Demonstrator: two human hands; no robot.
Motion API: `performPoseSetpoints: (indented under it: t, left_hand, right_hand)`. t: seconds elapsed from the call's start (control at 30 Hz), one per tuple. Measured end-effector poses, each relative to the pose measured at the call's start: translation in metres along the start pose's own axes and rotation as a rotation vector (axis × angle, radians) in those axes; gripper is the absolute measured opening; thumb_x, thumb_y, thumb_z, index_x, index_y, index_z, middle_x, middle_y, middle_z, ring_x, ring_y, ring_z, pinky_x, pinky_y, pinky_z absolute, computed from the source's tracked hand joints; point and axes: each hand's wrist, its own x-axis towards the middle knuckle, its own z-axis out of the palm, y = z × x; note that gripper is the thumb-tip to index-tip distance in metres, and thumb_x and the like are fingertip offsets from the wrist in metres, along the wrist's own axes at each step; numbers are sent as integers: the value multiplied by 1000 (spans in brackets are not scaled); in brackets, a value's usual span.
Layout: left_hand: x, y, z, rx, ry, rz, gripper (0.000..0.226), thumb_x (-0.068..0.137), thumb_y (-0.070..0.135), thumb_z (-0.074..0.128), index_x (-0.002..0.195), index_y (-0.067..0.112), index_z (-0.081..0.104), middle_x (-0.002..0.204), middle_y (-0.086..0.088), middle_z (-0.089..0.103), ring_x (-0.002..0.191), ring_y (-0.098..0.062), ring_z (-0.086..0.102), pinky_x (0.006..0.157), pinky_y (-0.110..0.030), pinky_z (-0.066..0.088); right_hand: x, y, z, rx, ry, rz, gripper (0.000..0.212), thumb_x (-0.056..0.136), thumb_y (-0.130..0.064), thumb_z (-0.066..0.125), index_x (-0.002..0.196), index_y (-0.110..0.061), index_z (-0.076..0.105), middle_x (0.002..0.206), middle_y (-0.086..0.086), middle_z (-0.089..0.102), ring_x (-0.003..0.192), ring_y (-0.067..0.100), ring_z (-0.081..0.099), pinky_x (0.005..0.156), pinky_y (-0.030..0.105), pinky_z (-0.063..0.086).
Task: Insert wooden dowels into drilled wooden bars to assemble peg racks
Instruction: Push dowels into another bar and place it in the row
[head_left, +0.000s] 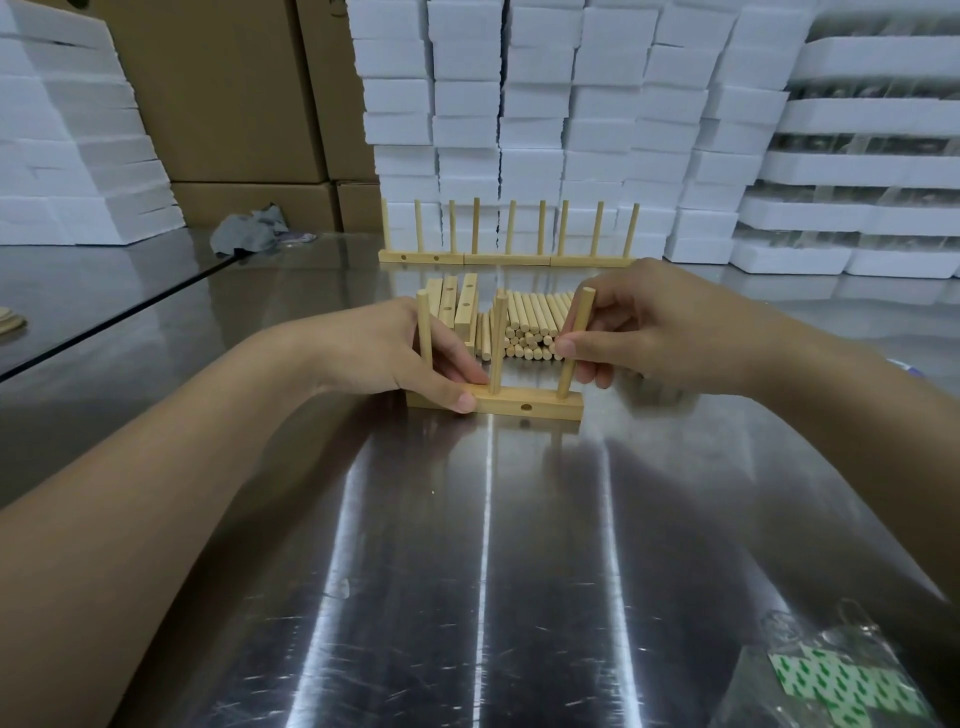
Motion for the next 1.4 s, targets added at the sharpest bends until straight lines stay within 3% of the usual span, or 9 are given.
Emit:
performPoseSetpoints:
  t: [0.4, 0.6, 0.67, 0.77, 0.83, 0.9, 1.0, 1.17, 1.4]
  left_hand:
    - [-3, -2, 2, -53, 25, 9, 22, 79, 28, 93, 98, 36, 86, 97, 7, 82, 90, 1, 73, 75, -4, 47]
    - [-3, 0, 4, -62, 35, 6, 22, 79, 28, 93, 98, 34, 86, 97, 5, 82, 91, -1, 73, 76, -5, 47]
    - [-4, 0, 4, -57, 34, 4, 22, 79, 29, 93, 99, 34, 86, 96, 5, 82, 89, 0, 73, 74, -4, 47]
    - [-4, 0, 3, -67, 20, 6, 22, 80, 26, 93, 99, 33, 86, 98, 4, 82, 92, -2, 74, 76, -5, 48]
    - [-4, 0, 3, -75, 22, 4, 21, 80, 24, 93, 98, 33, 86, 96, 4, 82, 90, -2, 75, 76, -5, 49]
    - [-4, 1, 3, -70, 20, -7, 21, 80, 26, 93, 98, 34, 86, 96, 5, 82, 90, -1, 75, 77, -7, 49]
    - [-3, 1, 4, -72, 19, -17, 22, 79, 27, 93, 99, 33, 86, 96, 4, 82, 93, -4, 75, 82, -12, 48]
    - [-4, 2, 5, -68, 20, -2, 20, 81, 24, 92, 99, 29, 86, 96, 3, 83, 92, -5, 75, 78, -8, 49]
    - [-6, 3, 6, -76, 4, -5, 22, 81, 26, 92, 102, 28, 86, 98, 0, 83, 99, -12, 76, 91, -22, 50]
  right_hand:
    - [7, -6, 4, -67, -29, 28, 19, 98, -29, 74, 87, -15, 67, 74, -4, 79, 66, 13, 76, 64, 28, 63]
    - [4, -2, 19, -162, 95, 16, 20, 96, -43, 74, 85, -26, 69, 77, -3, 74, 72, 16, 70, 75, 44, 59]
    - [6, 1, 23, -142, 132, 43, 27, 91, -55, 74, 89, -29, 70, 83, -3, 70, 76, 13, 63, 76, 40, 54]
    - [8, 0, 21, 34, 162, 79, 43, 88, -67, 71, 97, -25, 70, 86, -3, 68, 75, 6, 59, 74, 33, 48]
    - [9, -3, 20, 250, 195, 91, 46, 89, -68, 68, 99, -24, 73, 92, -2, 73, 84, 7, 67, 79, 32, 50]
    - [12, -6, 21, 560, 240, 133, 47, 90, -63, 63, 102, -19, 75, 95, 0, 77, 94, 16, 75, 84, 35, 56]
    - [14, -10, 29, 943, 201, 134, 38, 98, -43, 52, 101, -9, 69, 86, 8, 73, 85, 24, 73, 78, 32, 58]
    - [12, -12, 40, 1030, 205, 121, 24, 101, -16, 43, 89, -9, 63, 72, 7, 59, 67, 21, 58, 67, 30, 54]
    - [15, -20, 60, 1071, 283, 135, 34, 103, -17, 30, 70, -15, 38, 66, 4, 21, 59, 16, 24, 59, 31, 27]
